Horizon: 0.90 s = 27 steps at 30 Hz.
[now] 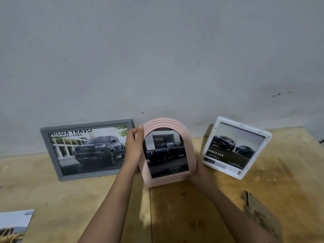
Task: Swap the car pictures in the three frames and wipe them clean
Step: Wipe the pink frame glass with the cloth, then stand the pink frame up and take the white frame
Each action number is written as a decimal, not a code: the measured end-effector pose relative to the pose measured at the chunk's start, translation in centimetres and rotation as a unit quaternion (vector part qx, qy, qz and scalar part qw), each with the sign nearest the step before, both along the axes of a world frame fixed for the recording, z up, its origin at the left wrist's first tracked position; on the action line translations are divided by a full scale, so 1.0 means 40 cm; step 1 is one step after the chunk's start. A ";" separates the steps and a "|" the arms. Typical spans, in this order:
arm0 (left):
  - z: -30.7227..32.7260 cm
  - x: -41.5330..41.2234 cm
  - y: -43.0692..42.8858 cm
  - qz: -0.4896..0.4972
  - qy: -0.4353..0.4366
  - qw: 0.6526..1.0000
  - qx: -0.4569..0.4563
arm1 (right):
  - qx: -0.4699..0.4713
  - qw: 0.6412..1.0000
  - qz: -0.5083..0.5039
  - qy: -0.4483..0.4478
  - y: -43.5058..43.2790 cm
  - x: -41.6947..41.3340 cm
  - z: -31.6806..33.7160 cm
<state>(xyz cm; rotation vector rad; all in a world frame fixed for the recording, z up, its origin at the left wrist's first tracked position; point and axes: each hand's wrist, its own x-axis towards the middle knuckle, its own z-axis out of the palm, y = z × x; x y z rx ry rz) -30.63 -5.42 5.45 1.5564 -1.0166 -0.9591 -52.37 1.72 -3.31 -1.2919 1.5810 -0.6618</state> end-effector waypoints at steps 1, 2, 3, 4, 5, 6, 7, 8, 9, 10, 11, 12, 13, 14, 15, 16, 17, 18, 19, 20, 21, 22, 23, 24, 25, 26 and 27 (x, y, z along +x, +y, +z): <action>-0.007 -0.007 -0.019 0.001 0.000 1.000 -0.008 | 0.010 1.000 0.000 -0.011 -0.019 0.000 -0.012; -0.012 -0.014 -0.034 0.005 0.000 1.000 -0.019 | 0.022 1.000 0.001 -0.013 -0.035 0.000 -0.023; -0.017 -0.019 -0.046 0.011 -0.002 0.999 -0.031 | 0.031 0.999 -0.001 -0.015 -0.046 0.003 -0.028; -0.021 -0.023 -0.059 0.018 -0.006 0.999 -0.043 | 0.039 0.999 -0.003 -0.005 -0.062 0.007 -0.036; -0.028 -0.025 -0.071 0.025 -0.012 0.998 -0.054 | 0.044 0.999 -0.007 0.007 -0.077 0.010 -0.047; -0.033 -0.027 -0.080 0.028 -0.018 0.997 -0.063 | 0.044 0.999 -0.011 0.019 -0.092 0.015 -0.055; -0.037 -0.029 -0.087 0.029 -0.027 0.996 -0.075 | 0.037 0.999 -0.018 0.024 -0.104 0.020 -0.064; -0.041 -0.031 -0.092 0.027 -0.036 0.995 -0.086 | 0.031 0.999 -0.027 0.028 -0.114 0.025 -0.070; -0.044 -0.032 -0.095 0.025 -0.050 0.994 -0.095 | 0.024 0.999 -0.034 0.030 -0.123 0.031 -0.074; -0.045 -0.032 -0.097 0.022 -0.068 0.992 -0.102 | 0.018 0.998 -0.041 0.040 -0.129 0.036 -0.078; -0.043 -0.031 -0.099 0.019 -0.088 0.990 -0.108 | 0.012 0.998 -0.043 0.053 -0.134 0.040 -0.077; -0.044 -0.029 -0.100 0.017 -0.106 0.988 -0.111 | 0.008 0.997 -0.042 0.070 -0.136 0.043 -0.076; -0.044 -0.027 -0.101 0.017 -0.123 0.986 -0.113 | 0.002 0.995 -0.044 0.085 -0.136 0.045 -0.074; -0.046 -0.024 -0.101 0.019 -0.140 0.983 -0.114 | -0.011 0.994 -0.043 0.099 -0.136 0.046 -0.073; -0.047 -0.022 -0.100 0.022 -0.160 0.980 -0.115 | -0.017 0.993 -0.042 0.109 -0.133 0.045 -0.072; -0.049 -0.020 -0.099 0.024 -0.182 0.976 -0.117 | -0.022 0.992 -0.045 0.116 -0.133 0.043 -0.073; -0.050 -0.020 -0.098 0.024 -0.202 0.972 -0.118 | -0.018 0.991 -0.049 0.120 -0.130 0.043 -0.073; -0.048 -0.020 -0.098 0.023 -0.216 0.969 -0.116 | -0.011 0.991 -0.053 0.121 -0.128 0.043 -0.073; -0.044 -0.019 -0.099 0.021 -0.226 0.968 -0.110 | -0.003 0.992 -0.061 0.114 -0.125 0.045 -0.071; -0.039 -0.018 -0.100 0.016 -0.234 0.967 -0.103 | 0.003 0.992 -0.068 0.109 -0.125 0.047 -0.075; -0.034 -0.015 -0.100 0.009 -0.242 0.966 -0.093 | 0.006 0.992 -0.074 0.105 -0.125 0.051 -0.070; -0.030 -0.012 -0.100 0.001 -0.250 0.965 -0.083 | 0.005 0.992 -0.081 0.102 -0.126 0.055 -0.061; -0.024 -0.007 -0.098 -0.008 -0.259 0.963 -0.073 | 0.006 0.991 -0.091 0.099 -0.124 0.061 -0.052; -0.020 -0.003 -0.095 -0.014 -0.265 0.962 -0.064 | 0.006 0.990 -0.095 0.101 -0.120 0.066 -0.046; -0.013 0.000 -0.088 -0.018 -0.268 0.962 -0.057 | 0.006 0.989 -0.097 0.114 -0.109 0.071 -0.034; -0.005 0.001 -0.078 -0.018 -0.268 0.962 -0.057 | -0.005 0.987 -0.099 0.130 -0.095 0.075 -0.026; 0.004 -0.002 -0.064 -0.017 -0.267 0.961 -0.066 | -0.020 0.985 -0.107 0.133 -0.074 0.076 -0.015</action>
